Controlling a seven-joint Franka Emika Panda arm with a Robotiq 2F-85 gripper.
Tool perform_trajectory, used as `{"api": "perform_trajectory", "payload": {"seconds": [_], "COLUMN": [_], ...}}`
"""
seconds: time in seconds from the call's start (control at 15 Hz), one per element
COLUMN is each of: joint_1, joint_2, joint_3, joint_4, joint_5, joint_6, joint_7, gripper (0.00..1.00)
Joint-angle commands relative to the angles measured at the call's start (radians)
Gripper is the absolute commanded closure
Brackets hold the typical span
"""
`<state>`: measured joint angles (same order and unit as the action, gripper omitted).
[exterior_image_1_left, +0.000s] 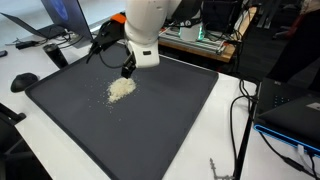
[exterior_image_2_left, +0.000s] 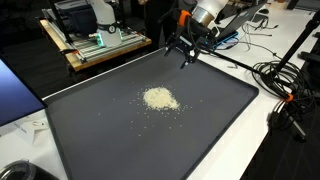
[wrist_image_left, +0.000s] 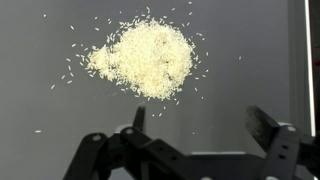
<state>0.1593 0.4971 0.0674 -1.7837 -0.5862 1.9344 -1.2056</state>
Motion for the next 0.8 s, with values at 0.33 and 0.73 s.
{"api": "perform_trajectory", "payload": {"seconds": [0.33, 0.73], "joint_1": [-0.057, -0.152], "joint_2": [-0.278, -0.429], "joint_3": [0.052, 0.032], "joint_4": [-0.368, -0.527], "joint_5": [-0.071, 0.239], "joint_6": [0.225, 0.430], "joint_7": [-0.019, -0.138], "gripper": [0.00, 0.00]}}
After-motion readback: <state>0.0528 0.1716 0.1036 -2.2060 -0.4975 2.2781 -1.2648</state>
